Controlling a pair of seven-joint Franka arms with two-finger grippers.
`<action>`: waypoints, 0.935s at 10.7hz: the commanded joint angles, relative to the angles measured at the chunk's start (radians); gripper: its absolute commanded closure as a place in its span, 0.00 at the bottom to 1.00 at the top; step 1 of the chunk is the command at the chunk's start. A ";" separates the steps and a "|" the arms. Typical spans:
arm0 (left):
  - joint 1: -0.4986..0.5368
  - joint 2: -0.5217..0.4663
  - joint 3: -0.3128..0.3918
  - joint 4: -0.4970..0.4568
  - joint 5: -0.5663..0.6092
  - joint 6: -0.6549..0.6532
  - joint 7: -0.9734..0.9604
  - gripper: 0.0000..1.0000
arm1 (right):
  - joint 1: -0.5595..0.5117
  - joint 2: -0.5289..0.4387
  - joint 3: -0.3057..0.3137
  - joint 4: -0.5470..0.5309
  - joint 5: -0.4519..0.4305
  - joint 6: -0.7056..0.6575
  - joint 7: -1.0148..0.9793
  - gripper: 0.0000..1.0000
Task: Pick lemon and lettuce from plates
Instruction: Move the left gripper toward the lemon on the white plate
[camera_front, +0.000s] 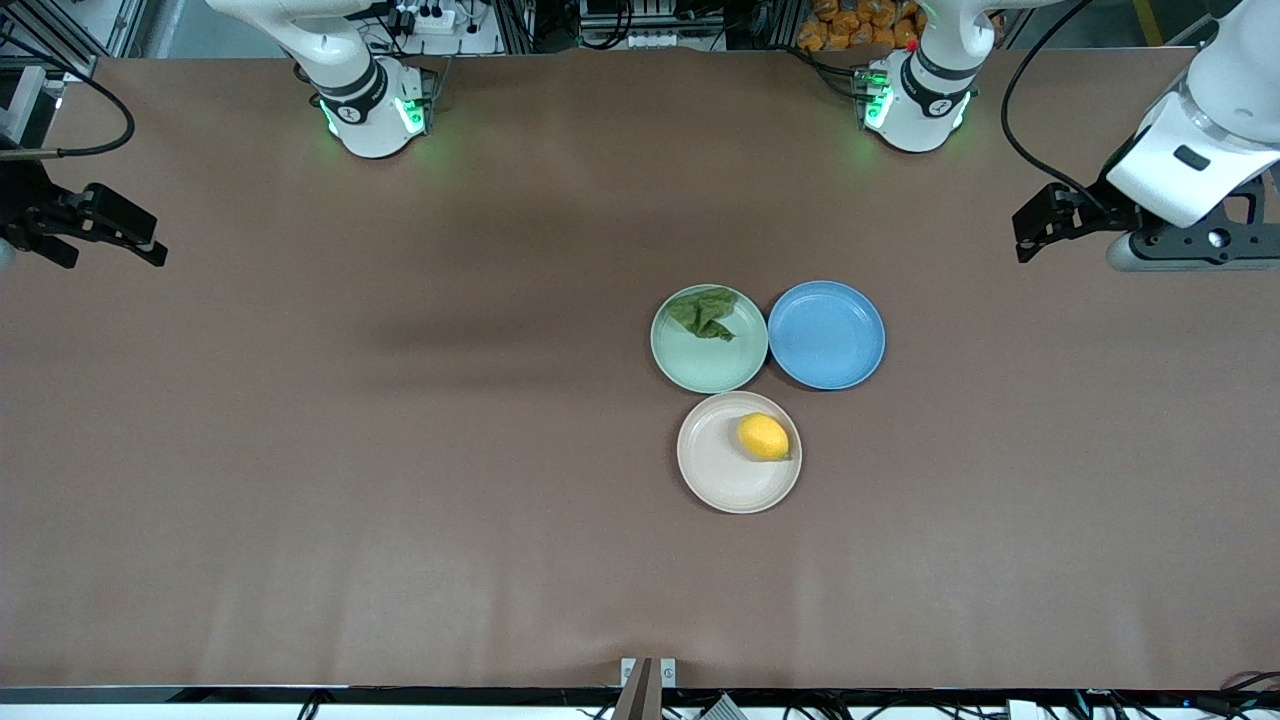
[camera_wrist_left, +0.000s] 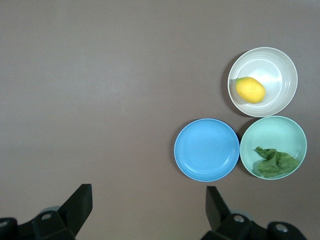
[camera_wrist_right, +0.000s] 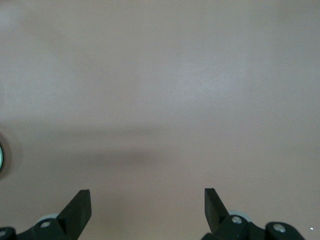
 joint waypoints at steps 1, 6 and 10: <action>-0.003 0.053 0.001 0.026 -0.024 -0.013 0.016 0.00 | -0.021 -0.033 0.019 -0.032 -0.015 0.003 -0.015 0.00; -0.060 0.220 0.000 0.066 -0.024 0.093 -0.114 0.00 | -0.022 -0.030 0.019 -0.032 -0.014 0.002 -0.024 0.00; -0.140 0.354 0.001 0.066 -0.023 0.255 -0.292 0.00 | -0.025 -0.024 0.014 -0.023 -0.014 0.017 -0.024 0.00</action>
